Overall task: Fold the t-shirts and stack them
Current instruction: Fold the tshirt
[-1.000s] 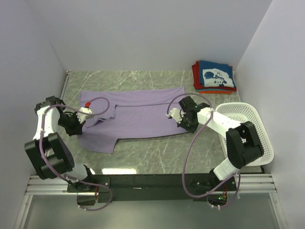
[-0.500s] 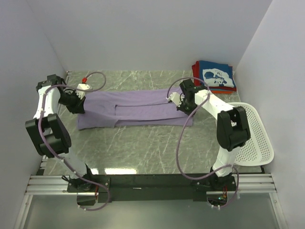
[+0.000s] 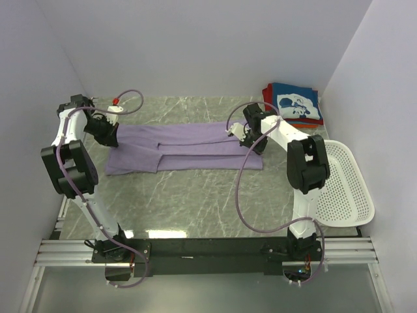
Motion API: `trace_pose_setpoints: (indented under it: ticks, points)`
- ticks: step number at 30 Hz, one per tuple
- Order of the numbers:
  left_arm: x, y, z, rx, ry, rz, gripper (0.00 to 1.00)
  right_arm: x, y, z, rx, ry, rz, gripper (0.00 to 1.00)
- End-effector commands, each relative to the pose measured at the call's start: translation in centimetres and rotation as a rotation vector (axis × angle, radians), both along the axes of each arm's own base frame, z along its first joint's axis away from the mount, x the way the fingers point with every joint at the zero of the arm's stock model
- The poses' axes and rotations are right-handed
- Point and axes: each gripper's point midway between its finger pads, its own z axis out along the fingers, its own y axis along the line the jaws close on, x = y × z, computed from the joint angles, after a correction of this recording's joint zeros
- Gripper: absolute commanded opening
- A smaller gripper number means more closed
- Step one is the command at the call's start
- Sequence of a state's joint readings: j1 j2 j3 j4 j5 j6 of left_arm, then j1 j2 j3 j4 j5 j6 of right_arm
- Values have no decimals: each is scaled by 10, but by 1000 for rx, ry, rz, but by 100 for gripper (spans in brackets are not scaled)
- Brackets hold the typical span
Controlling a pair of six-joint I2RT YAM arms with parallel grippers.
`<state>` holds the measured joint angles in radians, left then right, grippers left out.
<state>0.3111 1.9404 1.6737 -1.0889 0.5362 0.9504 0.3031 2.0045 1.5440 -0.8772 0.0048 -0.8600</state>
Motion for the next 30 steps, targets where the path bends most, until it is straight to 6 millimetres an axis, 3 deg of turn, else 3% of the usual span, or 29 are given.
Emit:
trace_pose_setpoints:
  ticks: [1, 13, 16, 17, 20, 22, 23, 25, 26, 30]
  points:
    - [17, 3, 6, 11, -41, 22, 1, 13, -10, 6, -33, -20, -5, 0]
    - [19, 8, -17, 25, -16, 48, 1, 37, -6, 7, -41, -37, -19, 0]
    - [27, 11, -19, 32, -27, 81, 6, 41, -7, 5, -48, -45, -37, 18]
    - [30, 13, -19, 33, -35, 95, 21, 42, -7, 5, -46, -47, -43, 34]
    - [32, 20, -11, 0, -46, 146, 41, 46, -6, 15, -11, -67, -92, 53]
    - [27, 21, -3, -58, -42, 165, 46, 44, -13, 24, 40, -49, -162, 54]
    - [20, 31, -2, -77, -27, 194, 47, 49, -10, 35, 91, -56, -189, 54]
    - [6, 33, 1, -140, 5, 215, 48, 37, -18, 43, 165, 5, -299, 54]
    - [-1, 43, 2, -159, 12, 251, 49, 31, -12, 45, 229, 41, -326, 54]
    - [-39, 46, -9, -203, 67, 301, 50, 7, -13, 41, 369, 152, -503, 52]
